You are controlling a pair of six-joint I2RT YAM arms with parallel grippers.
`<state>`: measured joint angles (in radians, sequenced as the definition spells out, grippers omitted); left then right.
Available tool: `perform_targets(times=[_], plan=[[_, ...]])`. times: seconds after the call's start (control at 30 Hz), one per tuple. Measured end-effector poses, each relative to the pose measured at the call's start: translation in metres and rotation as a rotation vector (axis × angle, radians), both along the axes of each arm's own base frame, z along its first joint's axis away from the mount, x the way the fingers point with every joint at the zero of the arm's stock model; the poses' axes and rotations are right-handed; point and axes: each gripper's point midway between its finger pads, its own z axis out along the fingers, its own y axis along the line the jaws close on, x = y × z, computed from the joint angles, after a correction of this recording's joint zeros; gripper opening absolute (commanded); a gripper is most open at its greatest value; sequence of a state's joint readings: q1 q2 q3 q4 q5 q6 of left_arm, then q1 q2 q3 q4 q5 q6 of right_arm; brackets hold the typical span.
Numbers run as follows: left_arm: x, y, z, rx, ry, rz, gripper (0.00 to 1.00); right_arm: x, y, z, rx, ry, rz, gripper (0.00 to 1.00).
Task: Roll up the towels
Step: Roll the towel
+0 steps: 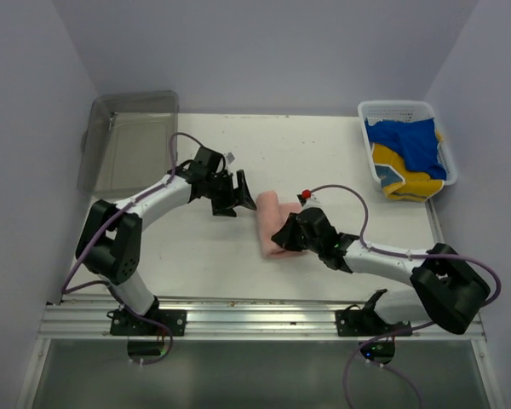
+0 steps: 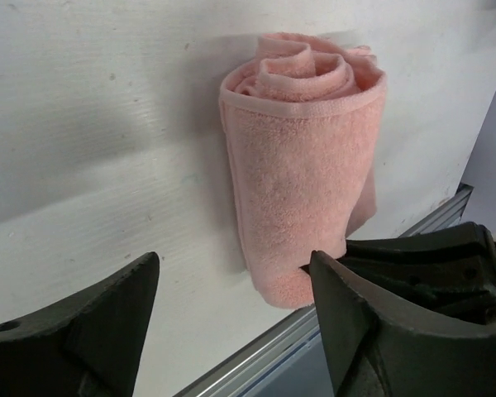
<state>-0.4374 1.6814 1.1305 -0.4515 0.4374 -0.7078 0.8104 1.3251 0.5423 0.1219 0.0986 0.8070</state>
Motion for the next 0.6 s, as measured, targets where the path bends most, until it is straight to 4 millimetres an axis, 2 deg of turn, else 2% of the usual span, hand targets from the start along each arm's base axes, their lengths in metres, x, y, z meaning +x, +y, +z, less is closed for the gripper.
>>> perform_targets(times=[0.1, 0.17, 0.27, 0.47, 0.57, 0.6], plan=[[-0.001, -0.013, 0.005, -0.007, -0.023, -0.043, 0.87, 0.0, 0.003, -0.001, 0.119, 0.028, -0.008, 0.0], [-0.002, -0.025, 0.007, -0.02, -0.037, -0.077, 0.89, 0.0, 0.004, -0.002, 0.177, 0.043, -0.007, 0.0], [-0.005, -0.041, -0.001, -0.036, -0.027, -0.122, 0.88, 0.0, 0.007, -0.004, 0.251, 0.065, -0.001, 0.0], [-0.008, -0.05, -0.036, -0.031, 0.048, -0.149, 0.8, 0.001, 0.013, -0.006, 0.33, 0.089, 0.033, 0.0], [-0.007, -0.055, -0.04, -0.054, 0.052, -0.161, 0.7, 0.002, 0.015, -0.009, 0.349, 0.096, 0.047, 0.0], [-0.005, -0.057, -0.04, -0.066, 0.048, -0.167, 0.61, 0.002, 0.017, -0.01, 0.356, 0.098, 0.054, 0.0]])
